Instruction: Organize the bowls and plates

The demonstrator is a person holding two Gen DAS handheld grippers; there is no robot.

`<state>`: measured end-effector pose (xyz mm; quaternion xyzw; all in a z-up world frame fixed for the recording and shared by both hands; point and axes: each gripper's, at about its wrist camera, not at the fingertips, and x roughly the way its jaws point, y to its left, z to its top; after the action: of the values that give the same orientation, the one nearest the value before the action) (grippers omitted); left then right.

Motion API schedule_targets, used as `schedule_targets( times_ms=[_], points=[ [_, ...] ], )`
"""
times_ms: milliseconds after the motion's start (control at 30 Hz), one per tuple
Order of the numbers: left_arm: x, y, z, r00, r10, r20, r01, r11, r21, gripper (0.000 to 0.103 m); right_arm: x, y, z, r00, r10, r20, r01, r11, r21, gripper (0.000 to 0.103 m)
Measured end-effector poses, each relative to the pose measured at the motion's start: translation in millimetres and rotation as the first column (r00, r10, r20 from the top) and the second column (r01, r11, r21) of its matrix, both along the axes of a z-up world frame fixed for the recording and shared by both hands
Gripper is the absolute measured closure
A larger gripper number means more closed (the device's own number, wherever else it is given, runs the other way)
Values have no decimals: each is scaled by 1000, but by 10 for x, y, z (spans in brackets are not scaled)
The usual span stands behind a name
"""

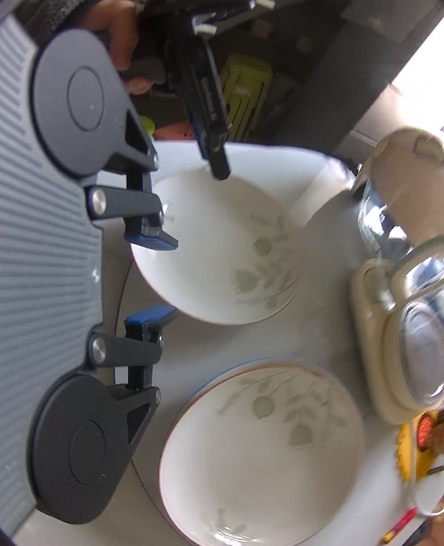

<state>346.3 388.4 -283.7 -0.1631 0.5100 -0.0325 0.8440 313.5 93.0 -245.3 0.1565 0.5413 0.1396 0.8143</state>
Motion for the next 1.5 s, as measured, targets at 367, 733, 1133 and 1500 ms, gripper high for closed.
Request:
schedule_targets(
  times_ms=[367,733,1133,1500],
  points=[
    [255,31,-208,995,-100,-3,100,994,-37,65,158,80,-268,1000,-17,10,18,997,-72,64],
    [261,61,-392,996,-92,-1,92,992,-82,82,264,183,-357,998,-5,55,12,993,-121,74],
    [106,99,-308,998,-47,51,52,995,-88,91,350,45,-351,997,1,80,7,996,-93,85],
    [69,44,72,998,-21,56,25,997,-73,92,407,-99,-96,994,54,96,-51,998,-34,85]
  ],
)
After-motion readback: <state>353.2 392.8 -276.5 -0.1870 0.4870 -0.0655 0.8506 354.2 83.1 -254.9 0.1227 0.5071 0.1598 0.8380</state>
